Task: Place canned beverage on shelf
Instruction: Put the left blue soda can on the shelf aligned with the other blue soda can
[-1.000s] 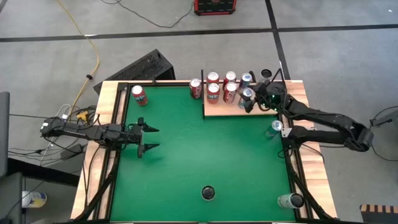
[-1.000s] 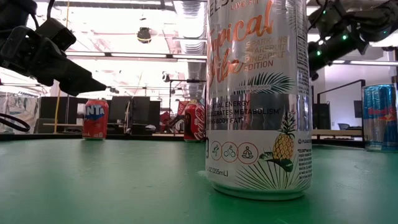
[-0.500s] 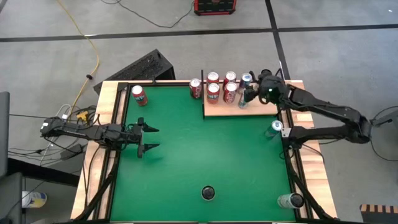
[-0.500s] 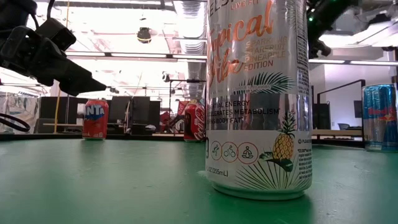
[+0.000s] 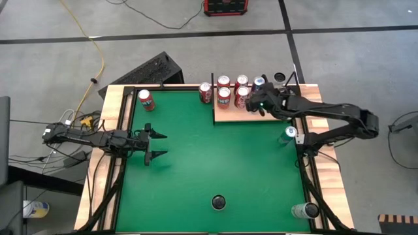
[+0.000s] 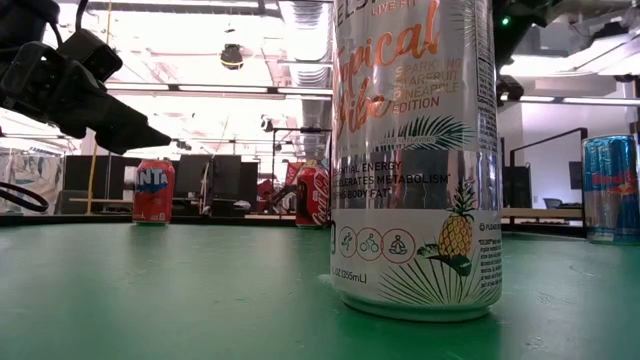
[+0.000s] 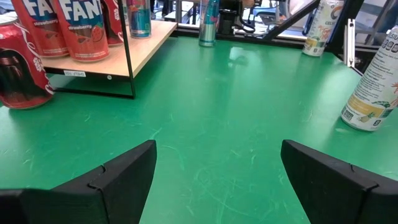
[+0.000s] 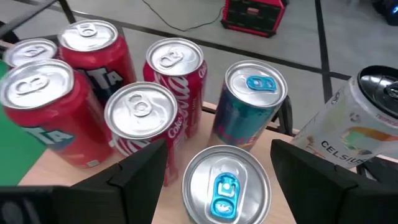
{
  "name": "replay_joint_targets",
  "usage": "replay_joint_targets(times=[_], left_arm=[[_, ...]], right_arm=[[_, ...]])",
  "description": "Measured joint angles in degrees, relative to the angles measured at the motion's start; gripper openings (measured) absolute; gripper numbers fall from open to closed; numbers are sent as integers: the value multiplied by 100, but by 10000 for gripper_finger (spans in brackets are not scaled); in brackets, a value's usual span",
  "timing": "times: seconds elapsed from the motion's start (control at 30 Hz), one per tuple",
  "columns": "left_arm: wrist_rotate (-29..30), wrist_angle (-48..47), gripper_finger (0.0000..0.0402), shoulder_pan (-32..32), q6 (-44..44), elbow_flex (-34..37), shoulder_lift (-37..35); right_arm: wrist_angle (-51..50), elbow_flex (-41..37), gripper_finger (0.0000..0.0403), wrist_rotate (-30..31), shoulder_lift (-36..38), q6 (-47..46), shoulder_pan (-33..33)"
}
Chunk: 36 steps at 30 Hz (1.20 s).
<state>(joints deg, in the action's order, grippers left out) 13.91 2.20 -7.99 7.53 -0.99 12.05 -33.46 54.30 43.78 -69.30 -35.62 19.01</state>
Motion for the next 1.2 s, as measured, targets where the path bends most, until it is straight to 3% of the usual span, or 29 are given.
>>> replay_joint_targets(times=[0.33,0.87,1.2], left_arm=[[0,0,330,-2,2,0,0],[0,0,330,-2,2,0,0],[0,0,330,0,0,0,0]], right_arm=[[20,-82,312,9,-43,-4,62],[856,-970,311,134,-42,-491,51],[888,-1019,262,147,-42,-386,-3]])
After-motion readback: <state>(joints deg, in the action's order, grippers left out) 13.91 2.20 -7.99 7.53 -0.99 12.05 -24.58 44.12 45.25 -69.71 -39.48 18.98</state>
